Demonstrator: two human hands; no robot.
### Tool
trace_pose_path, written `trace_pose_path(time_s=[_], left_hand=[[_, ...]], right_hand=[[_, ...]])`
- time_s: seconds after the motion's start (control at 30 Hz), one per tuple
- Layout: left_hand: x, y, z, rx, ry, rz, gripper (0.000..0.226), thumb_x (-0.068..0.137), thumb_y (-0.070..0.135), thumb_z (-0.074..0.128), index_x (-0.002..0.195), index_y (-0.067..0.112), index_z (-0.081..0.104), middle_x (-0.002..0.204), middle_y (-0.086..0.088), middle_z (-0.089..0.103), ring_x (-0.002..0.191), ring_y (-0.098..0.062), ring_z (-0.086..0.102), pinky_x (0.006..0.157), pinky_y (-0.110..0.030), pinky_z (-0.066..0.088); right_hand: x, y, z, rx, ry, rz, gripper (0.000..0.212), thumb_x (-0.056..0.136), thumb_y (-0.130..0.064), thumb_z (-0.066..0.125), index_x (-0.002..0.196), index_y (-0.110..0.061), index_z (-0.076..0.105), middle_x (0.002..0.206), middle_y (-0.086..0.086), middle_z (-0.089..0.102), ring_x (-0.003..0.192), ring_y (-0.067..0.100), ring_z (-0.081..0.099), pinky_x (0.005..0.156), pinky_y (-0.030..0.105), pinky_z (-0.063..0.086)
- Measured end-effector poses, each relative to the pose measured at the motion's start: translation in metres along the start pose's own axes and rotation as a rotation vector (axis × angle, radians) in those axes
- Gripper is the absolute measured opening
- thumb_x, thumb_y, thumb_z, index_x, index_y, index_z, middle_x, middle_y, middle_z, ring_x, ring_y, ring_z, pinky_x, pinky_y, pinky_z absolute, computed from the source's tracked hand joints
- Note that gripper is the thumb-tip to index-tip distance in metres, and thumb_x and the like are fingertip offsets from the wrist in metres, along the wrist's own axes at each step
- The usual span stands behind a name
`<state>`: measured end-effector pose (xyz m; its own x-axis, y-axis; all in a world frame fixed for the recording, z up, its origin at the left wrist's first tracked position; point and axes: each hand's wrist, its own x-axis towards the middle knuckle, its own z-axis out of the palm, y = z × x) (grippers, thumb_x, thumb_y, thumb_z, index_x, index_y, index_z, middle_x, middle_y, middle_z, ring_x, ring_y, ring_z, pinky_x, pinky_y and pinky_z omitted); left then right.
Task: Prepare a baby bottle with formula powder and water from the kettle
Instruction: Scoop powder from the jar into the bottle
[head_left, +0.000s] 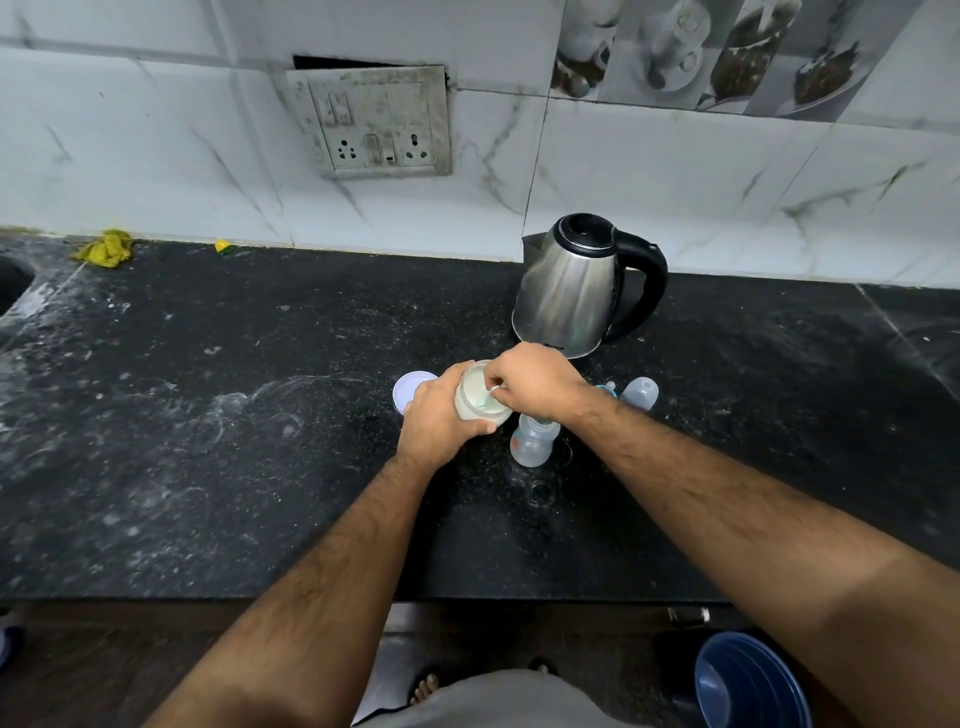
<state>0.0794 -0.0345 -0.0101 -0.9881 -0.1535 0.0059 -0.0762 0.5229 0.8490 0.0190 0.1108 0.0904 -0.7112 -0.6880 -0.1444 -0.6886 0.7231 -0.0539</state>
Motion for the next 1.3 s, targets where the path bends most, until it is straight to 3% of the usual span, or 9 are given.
trace_pose_path(time_s=[0.23, 0.37, 0.53, 0.67, 0.83, 0.93, 1.03, 1.1, 1.3], left_hand=[[-0.001, 0.003, 0.001, 0.018, -0.003, -0.023, 0.084, 0.053, 0.051, 0.081, 0.129, 0.048, 0.045, 0.11, 0.021, 0.066, 0.111, -0.015, 0.06, 0.095, -0.048, 0.049], [-0.002, 0.004, 0.0, 0.017, -0.002, -0.038, 0.087, 0.052, 0.051, 0.081, 0.129, 0.05, 0.042, 0.111, 0.02, 0.066, 0.112, -0.016, 0.06, 0.097, -0.048, 0.049], [-0.003, 0.008, -0.001, 0.034, -0.013, -0.043, 0.087, 0.05, 0.053, 0.078, 0.129, 0.049, 0.042, 0.109, 0.02, 0.066, 0.111, -0.015, 0.06, 0.097, -0.048, 0.049], [-0.003, 0.01, -0.002, 0.007, -0.011, -0.06, 0.086, 0.052, 0.05, 0.08, 0.128, 0.05, 0.041, 0.109, 0.02, 0.066, 0.112, -0.015, 0.059, 0.097, -0.047, 0.049], [-0.004, 0.013, -0.006, -0.025, 0.002, -0.081, 0.085, 0.048, 0.044, 0.076, 0.124, 0.054, 0.039, 0.11, 0.015, 0.066, 0.11, -0.018, 0.058, 0.096, -0.046, 0.049], [-0.003, 0.014, -0.006, -0.04, 0.014, -0.108, 0.082, 0.048, 0.041, 0.077, 0.122, 0.05, 0.044, 0.113, 0.013, 0.066, 0.112, -0.019, 0.058, 0.097, -0.046, 0.048], [-0.002, 0.015, -0.006, -0.047, 0.024, -0.128, 0.083, 0.049, 0.04, 0.079, 0.127, 0.039, 0.049, 0.113, 0.012, 0.066, 0.112, -0.018, 0.058, 0.097, -0.045, 0.048], [-0.001, 0.014, -0.006, -0.056, 0.024, -0.136, 0.083, 0.049, 0.042, 0.079, 0.126, 0.038, 0.05, 0.113, 0.013, 0.066, 0.112, -0.017, 0.059, 0.098, -0.044, 0.048], [0.001, 0.011, -0.006, -0.071, 0.031, -0.13, 0.086, 0.047, 0.044, 0.079, 0.128, 0.035, 0.051, 0.116, 0.011, 0.066, 0.114, -0.018, 0.058, 0.099, -0.045, 0.047]], right_hand=[[0.007, -0.006, 0.012, -0.124, -0.008, 0.029, 0.015, 0.089, -0.022, 0.06, 0.094, -0.019, 0.074, 0.091, 0.002, 0.067, 0.085, 0.025, 0.064, 0.062, 0.032, 0.038], [0.009, -0.014, 0.011, -0.124, -0.067, 0.054, 0.02, 0.089, -0.017, 0.058, 0.101, -0.012, 0.073, 0.098, 0.006, 0.068, 0.079, 0.023, 0.054, 0.065, 0.031, 0.036], [0.006, -0.018, 0.007, -0.115, -0.12, 0.047, 0.016, 0.086, -0.013, 0.06, 0.095, -0.012, 0.072, 0.088, 0.002, 0.056, 0.077, 0.023, 0.053, 0.064, 0.029, 0.037], [0.007, -0.013, 0.004, -0.004, -0.094, 0.056, 0.014, 0.083, -0.014, 0.061, 0.085, -0.018, 0.074, 0.084, -0.001, 0.063, 0.076, 0.022, 0.059, 0.059, 0.029, 0.038], [0.008, 0.001, 0.002, 0.356, 0.069, 0.244, 0.02, 0.077, -0.01, 0.06, 0.063, -0.02, 0.07, 0.072, -0.006, 0.071, 0.075, 0.018, 0.066, 0.067, 0.037, 0.056], [0.004, 0.013, 0.001, 0.65, 0.177, 0.392, 0.024, 0.075, -0.006, 0.068, 0.059, -0.023, 0.073, 0.065, -0.012, 0.07, 0.075, 0.009, 0.068, 0.073, 0.03, 0.057], [-0.003, 0.019, -0.002, 0.881, 0.254, 0.49, 0.022, 0.077, -0.002, 0.07, 0.062, -0.017, 0.074, 0.045, -0.015, 0.06, 0.047, -0.004, 0.057, 0.048, 0.011, 0.042], [-0.007, 0.021, -0.001, 1.008, 0.288, 0.544, 0.018, 0.078, 0.0, 0.069, 0.064, -0.011, 0.072, 0.035, -0.014, 0.052, 0.032, -0.002, 0.047, 0.035, 0.009, 0.03], [-0.013, 0.021, 0.005, 1.118, 0.342, 0.563, 0.015, 0.078, -0.002, 0.069, 0.065, -0.008, 0.073, 0.037, -0.012, 0.052, 0.031, 0.002, 0.043, 0.034, 0.011, 0.029]])
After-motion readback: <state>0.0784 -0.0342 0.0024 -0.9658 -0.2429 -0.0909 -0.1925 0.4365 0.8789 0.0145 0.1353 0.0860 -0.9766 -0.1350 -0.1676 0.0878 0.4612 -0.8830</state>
